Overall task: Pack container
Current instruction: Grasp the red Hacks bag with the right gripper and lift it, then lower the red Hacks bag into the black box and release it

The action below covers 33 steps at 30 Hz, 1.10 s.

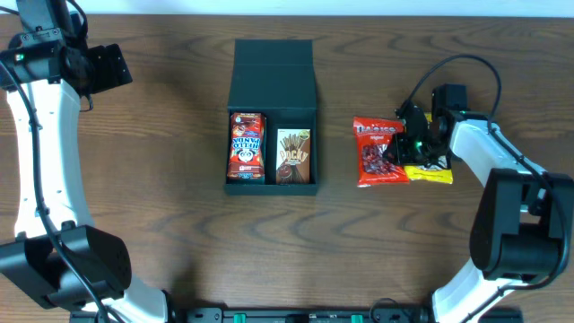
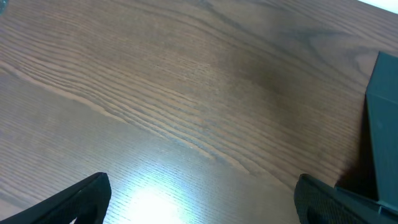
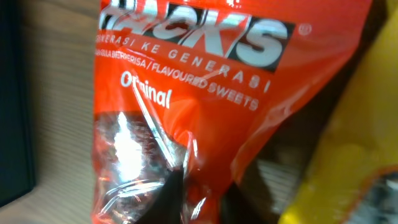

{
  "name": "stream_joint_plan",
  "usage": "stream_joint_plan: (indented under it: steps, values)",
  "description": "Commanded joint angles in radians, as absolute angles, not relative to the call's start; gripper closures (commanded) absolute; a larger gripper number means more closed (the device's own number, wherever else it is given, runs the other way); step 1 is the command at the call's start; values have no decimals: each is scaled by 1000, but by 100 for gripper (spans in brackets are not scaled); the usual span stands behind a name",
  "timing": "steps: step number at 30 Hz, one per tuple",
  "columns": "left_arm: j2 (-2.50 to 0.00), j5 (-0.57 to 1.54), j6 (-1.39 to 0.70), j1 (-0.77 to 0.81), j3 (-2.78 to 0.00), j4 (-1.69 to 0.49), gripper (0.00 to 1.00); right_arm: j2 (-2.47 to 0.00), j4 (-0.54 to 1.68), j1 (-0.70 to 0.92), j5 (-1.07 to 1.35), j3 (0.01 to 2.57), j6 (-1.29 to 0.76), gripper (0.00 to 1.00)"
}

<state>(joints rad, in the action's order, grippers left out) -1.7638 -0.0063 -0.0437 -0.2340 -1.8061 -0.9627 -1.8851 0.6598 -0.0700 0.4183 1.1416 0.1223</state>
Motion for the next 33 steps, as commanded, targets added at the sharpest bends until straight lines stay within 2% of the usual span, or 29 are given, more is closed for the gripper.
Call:
stream_joint_plan:
  steps: [1, 12, 22, 33]
  values:
    - [-1773, -6, -26, -238, -1809, -964, 5, -1911, 657, -78, 464, 1139, 106, 99]
    - [-1773, -6, -26, -238, -1809, -964, 5, -1909, 746, -67, 782, 1352, 82, 98]
    - [-1773, -6, -26, -238, -1809, -965, 5, -1908, 921, 36, 952, 1610, 1, 98]
    - [-1773, -6, -30, -238, -1809, -964, 5, -1910, 965, 278, 789, 1601, -64, 98]
